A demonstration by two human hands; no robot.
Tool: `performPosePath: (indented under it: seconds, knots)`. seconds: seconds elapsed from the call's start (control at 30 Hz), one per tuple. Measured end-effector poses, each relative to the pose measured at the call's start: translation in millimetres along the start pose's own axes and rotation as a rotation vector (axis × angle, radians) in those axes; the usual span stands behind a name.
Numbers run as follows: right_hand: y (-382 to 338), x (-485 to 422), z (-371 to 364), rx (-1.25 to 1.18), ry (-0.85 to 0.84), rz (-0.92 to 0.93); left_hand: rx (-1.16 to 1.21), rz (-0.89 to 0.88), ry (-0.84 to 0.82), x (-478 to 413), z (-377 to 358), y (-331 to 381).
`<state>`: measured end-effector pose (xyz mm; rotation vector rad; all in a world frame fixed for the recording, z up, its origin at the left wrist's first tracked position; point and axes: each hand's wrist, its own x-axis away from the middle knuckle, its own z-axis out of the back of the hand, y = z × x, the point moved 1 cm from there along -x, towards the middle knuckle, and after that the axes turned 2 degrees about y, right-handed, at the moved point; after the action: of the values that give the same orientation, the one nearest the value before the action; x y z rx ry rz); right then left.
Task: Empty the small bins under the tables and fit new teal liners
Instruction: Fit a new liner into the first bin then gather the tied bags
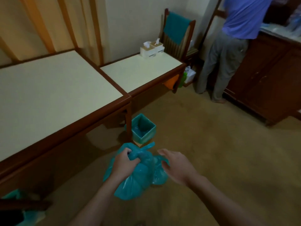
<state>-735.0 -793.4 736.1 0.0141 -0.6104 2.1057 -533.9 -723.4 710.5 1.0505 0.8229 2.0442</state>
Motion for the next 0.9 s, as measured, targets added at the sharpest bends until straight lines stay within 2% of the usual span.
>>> performPosePath:
  seconds: [0.13,0.27,0.37,0.47,0.57,0.73,0.9]
  knots:
    - [78.5,-45.9,-19.1,0.017,-0.138,0.032,0.102,0.207,0.044,-50.3,-43.2,-22.8]
    - [162.4,-108.4,-75.4,0.054,-0.307,0.087,0.165,0.367,0.167,-104.6,-103.3,-70.9]
    - [226.6,-163.0,-144.0,0.072,-0.365,0.11,0.193,0.441,0.274,-153.3,-160.5,-130.9]
    - [291.8,-209.2,-244.4,0.107,-0.426,0.085,0.057,0.517,0.328,-188.3,-228.4,-209.5]
    - [349.7,-240.0,-354.6,0.145,-0.524,0.089,0.016,0.498,0.36,-211.2,-300.6,-295.2]
    - [406.4,-278.6,-491.1,0.431,-0.489,0.201,-0.007,0.562,0.504,-253.8,-383.2,-410.0]
    - [434.7,-293.1,-561.5,0.645,-0.415,0.325,0.042,0.504,0.514,-275.3,-420.0,-453.3]
